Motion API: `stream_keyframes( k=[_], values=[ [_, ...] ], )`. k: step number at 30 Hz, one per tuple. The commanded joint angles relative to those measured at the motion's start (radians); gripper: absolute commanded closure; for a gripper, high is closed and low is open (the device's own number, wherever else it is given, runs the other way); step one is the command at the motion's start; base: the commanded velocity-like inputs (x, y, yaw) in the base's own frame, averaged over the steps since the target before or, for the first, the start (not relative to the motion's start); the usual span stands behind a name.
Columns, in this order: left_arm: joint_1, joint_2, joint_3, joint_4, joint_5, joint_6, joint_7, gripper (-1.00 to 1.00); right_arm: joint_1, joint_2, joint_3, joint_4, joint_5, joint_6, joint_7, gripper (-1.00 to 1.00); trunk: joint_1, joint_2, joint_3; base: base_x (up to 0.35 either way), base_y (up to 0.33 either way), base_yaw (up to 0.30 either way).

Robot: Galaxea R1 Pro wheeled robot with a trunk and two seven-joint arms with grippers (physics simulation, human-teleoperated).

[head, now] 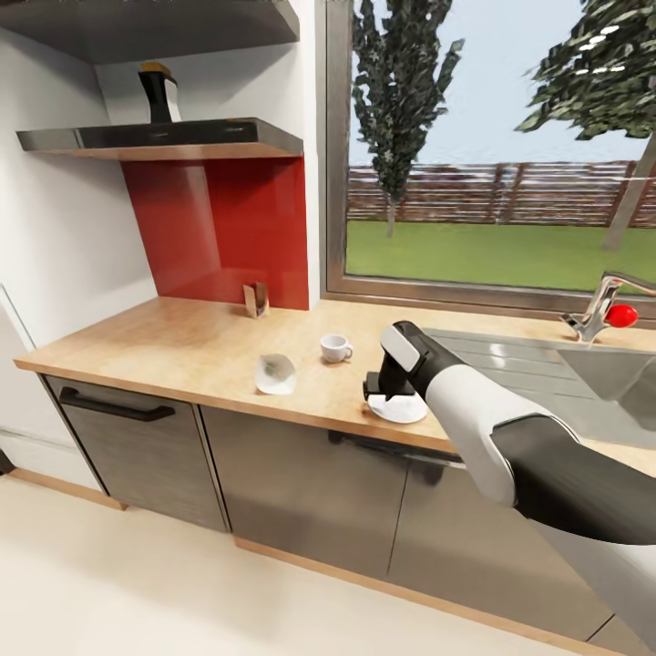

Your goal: Set up a coffee station on the kitchen countertop: keep the coffee maker on the countertop, move the bottle of coffee from the kitchen shelf to the counter next to the coffee maker, place a paper coffee filter on top of the coffee maker, put the saucer next to the coffee maker with the coffee cup on the saucer, and place the electric kettle next to the coffee maker.

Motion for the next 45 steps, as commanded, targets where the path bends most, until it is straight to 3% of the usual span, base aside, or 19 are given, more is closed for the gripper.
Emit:
stream_keyframes(
  k=[1, 9, 20, 26, 31, 41, 45],
  values=[
    [0.0, 0.0, 0.001, 0.0, 0.001, -0.002, -0.001, -1.0, 0.0, 0.0, 0.003, 0.025, -0.013, 0.004, -0.008, 1.0, -0.004, 0.007, 0.002, 0.0, 0.0, 0.0],
    [0.0, 0.001, 0.001, 0.0, -0.002, -0.002, -0.001, -1.0, 0.0, 0.0, 0.003, 0.013, 0.022, 0.004, -0.01, 1.0, -0.035, 0.063, 0.027, 0.0, 0.0, 0.0],
    [0.0, 0.002, 0.001, 0.0, -0.001, -0.002, -0.001, -1.0, 0.0, 0.0, 0.003, 0.007, 0.03, 0.004, -0.009, 1.0, -0.077, 0.14, 0.062, 0.0, 0.0, 0.0],
    [0.0, -0.001, 0.001, 0.002, 0.0, -0.002, -0.001, -1.0, 0.0, 0.0, -0.002, -0.107, 0.029, 0.004, -0.009, 1.0, -0.1, 0.182, 0.08, 0.0, 0.0, 0.0],
    [0.0, -0.003, 0.0, 0.003, -0.001, -0.002, -0.001, -1.0, 0.0, 0.0, -0.004, -0.132, 0.029, 0.004, -0.003, 1.0, -0.119, 0.217, 0.096, 0.0, 0.0, 0.0],
    [0.0, -0.005, 0.0, 0.005, -0.002, -0.002, -0.001, -1.0, 0.0, 0.0, -0.005, -0.132, 0.029, 0.004, 0.122, 1.0, -0.157, 0.287, 0.127, 0.0, 0.0, 0.0],
    [0.0, -0.005, 0.0, 0.005, -0.002, -0.002, -0.001, -1.0, 0.0, 0.0, -0.004, -0.128, 0.029, 0.004, 0.14, 1.0, -0.173, 0.315, 0.14, 0.0, 0.0, 0.0]
  ],
)
